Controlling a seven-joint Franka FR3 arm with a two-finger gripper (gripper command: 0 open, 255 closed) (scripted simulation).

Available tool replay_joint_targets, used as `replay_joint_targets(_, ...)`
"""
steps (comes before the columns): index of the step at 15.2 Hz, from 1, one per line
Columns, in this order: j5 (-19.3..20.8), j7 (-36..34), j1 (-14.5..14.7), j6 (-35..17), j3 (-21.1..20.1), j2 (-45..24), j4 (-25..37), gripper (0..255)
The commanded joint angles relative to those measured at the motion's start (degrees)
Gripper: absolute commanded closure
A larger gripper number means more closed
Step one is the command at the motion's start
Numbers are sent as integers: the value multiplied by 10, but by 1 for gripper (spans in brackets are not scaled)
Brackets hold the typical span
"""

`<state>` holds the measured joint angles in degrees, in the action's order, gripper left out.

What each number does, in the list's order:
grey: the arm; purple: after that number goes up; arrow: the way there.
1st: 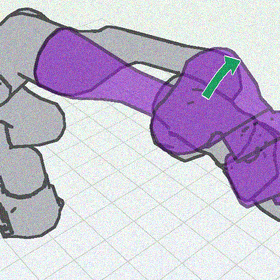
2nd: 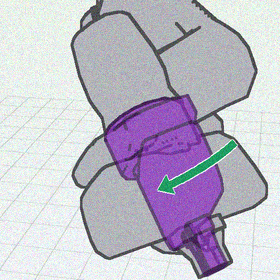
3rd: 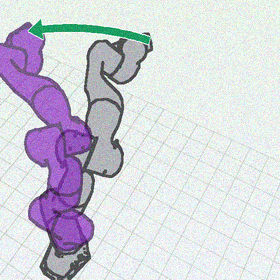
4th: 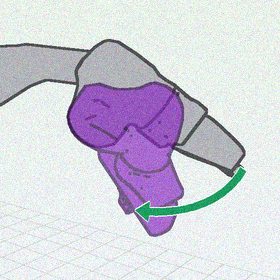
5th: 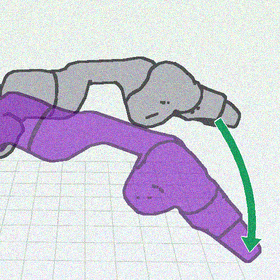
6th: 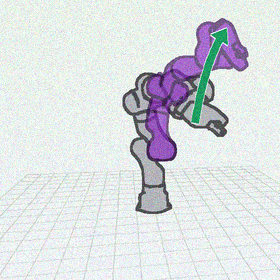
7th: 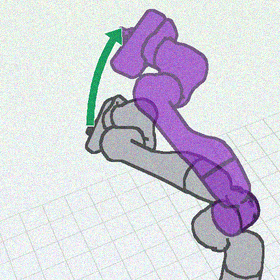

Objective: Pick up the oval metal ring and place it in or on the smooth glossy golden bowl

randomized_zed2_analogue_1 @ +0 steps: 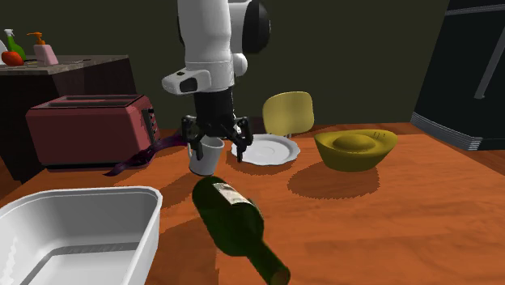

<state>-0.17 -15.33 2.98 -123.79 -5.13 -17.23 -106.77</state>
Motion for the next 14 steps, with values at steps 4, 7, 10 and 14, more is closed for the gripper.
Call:
replay_joint_targets(4, 15, -18, 12, -1, 4, -116, 99, 0)
replay_joint_targets(7, 20, -24, 18, 6, 6, -169, 152, 0)
replay_joint_targets(10, 21, -25, 18, -11, 7, -180, 146, 0)
replay_joint_targets(14, 22, -26, 19, -37, 7, -199, 140, 0)
